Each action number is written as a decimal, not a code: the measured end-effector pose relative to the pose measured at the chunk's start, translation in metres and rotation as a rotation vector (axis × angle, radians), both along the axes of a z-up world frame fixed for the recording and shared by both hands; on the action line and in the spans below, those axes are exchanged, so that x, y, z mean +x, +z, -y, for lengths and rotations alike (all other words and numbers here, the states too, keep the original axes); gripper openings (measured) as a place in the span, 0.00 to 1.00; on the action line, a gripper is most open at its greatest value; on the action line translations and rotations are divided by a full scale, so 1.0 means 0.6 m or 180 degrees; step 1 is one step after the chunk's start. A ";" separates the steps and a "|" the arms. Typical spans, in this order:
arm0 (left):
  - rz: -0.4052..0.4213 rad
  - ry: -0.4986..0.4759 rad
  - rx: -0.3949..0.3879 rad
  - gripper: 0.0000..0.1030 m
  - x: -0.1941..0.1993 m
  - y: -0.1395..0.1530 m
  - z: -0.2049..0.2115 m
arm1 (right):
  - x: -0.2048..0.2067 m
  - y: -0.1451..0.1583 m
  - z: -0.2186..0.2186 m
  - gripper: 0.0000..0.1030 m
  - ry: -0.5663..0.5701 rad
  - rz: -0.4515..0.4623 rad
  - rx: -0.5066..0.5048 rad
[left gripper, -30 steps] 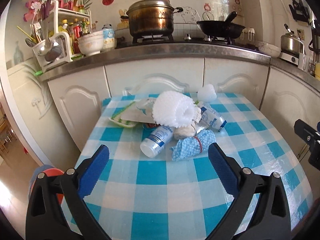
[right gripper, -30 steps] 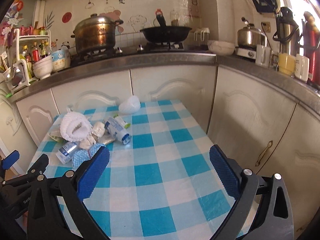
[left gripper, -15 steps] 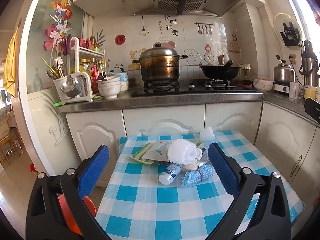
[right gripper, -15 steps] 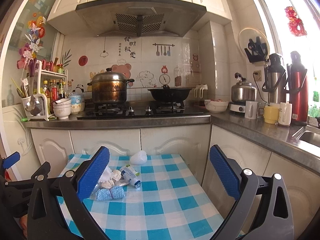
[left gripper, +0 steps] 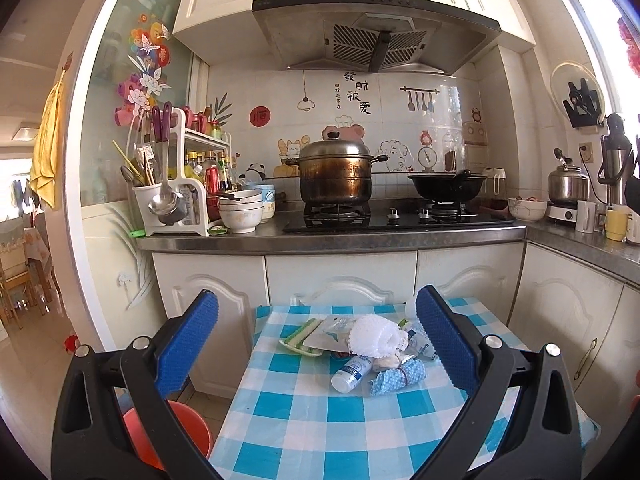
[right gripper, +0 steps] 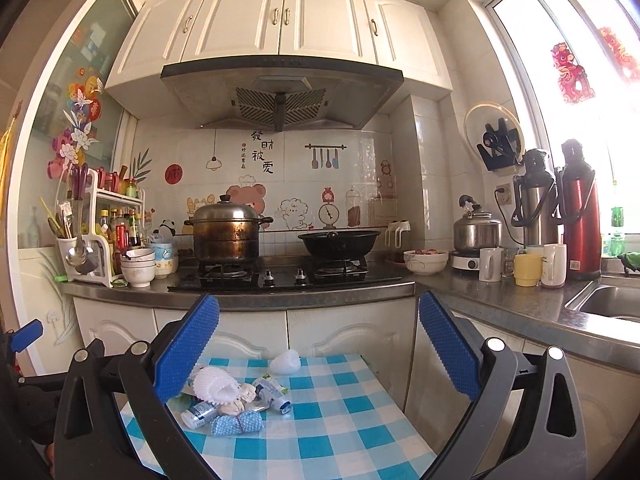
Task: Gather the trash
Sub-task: 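Move both tools toward the cluttered table, then grasp the white bubble wrap with the left tool while the right tool grasps the blue cloth, then carry both items to the red bucket and open both tools to drop them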
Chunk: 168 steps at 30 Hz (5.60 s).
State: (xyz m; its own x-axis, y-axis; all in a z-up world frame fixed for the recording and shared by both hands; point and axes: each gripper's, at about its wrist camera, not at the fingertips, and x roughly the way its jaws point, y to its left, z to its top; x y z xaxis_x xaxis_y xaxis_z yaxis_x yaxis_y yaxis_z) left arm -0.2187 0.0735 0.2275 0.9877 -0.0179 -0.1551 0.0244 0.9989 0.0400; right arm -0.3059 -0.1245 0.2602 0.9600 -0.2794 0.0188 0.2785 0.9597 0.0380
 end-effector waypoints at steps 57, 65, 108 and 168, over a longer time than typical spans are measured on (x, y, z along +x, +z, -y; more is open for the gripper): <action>-0.1015 -0.0094 -0.0409 0.97 0.164 -0.170 -0.117 | 0.227 -0.243 0.039 0.96 0.1109 -0.1651 0.1196; -0.1268 -0.0733 -0.1180 0.97 0.221 -0.211 -0.150 | 0.312 -0.335 0.023 0.96 0.1567 -0.2077 0.1447; -0.1884 -0.1419 -0.0402 0.64 0.498 -0.271 0.091 | 0.535 -0.408 -0.039 0.96 0.1849 -0.2820 0.0887; -0.1881 0.0758 -0.1332 0.59 0.140 -0.374 -0.539 | 0.373 -0.272 -0.501 0.59 0.3401 -0.2824 0.0282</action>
State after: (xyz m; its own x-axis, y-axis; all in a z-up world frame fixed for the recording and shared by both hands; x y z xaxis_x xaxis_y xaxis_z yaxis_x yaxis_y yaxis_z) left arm -0.1345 0.3968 0.0031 0.7271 0.0115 -0.6864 -0.2939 0.9088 -0.2961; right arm -0.0823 0.1760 0.0970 0.3886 0.6205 -0.6812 -0.6171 0.7242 0.3077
